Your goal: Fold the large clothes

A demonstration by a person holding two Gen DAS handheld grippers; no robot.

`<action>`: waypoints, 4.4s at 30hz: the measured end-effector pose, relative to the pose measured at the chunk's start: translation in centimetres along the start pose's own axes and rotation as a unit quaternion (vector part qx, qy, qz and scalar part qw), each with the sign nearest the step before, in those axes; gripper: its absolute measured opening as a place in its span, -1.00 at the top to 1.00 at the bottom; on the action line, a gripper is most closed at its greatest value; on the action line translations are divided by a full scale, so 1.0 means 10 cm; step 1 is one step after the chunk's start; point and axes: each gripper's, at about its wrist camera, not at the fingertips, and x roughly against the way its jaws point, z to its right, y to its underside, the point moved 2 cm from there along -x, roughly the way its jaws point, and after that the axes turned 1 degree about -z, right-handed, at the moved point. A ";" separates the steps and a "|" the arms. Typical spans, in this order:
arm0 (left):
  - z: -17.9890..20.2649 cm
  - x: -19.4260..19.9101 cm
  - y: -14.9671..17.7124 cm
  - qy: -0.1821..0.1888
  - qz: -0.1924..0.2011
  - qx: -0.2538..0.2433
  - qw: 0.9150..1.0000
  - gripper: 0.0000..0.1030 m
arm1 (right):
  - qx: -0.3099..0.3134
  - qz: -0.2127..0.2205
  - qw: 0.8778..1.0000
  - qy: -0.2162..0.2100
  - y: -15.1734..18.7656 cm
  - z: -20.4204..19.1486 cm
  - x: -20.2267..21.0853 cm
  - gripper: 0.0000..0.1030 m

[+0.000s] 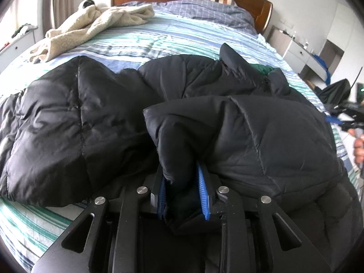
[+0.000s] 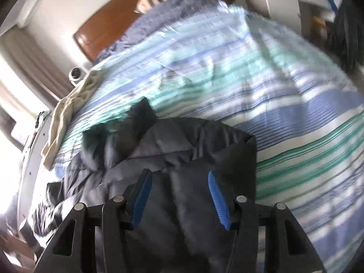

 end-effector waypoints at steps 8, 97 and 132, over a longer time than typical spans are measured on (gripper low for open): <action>0.01 -0.03 0.02 -0.001 0.000 -0.001 1.000 0.47 | 0.019 0.011 0.999 -0.035 0.46 -0.12 0.38 -0.02; 2.31 0.70 0.56 0.117 -0.040 -0.196 0.973 -0.34 | 0.095 0.146 0.985 -0.009 3.25 -0.36 2.48 -0.45; 0.08 0.83 -0.37 0.026 0.065 -0.044 0.997 -0.76 | 0.179 0.169 0.969 -0.005 1.10 -0.84 1.44 -0.64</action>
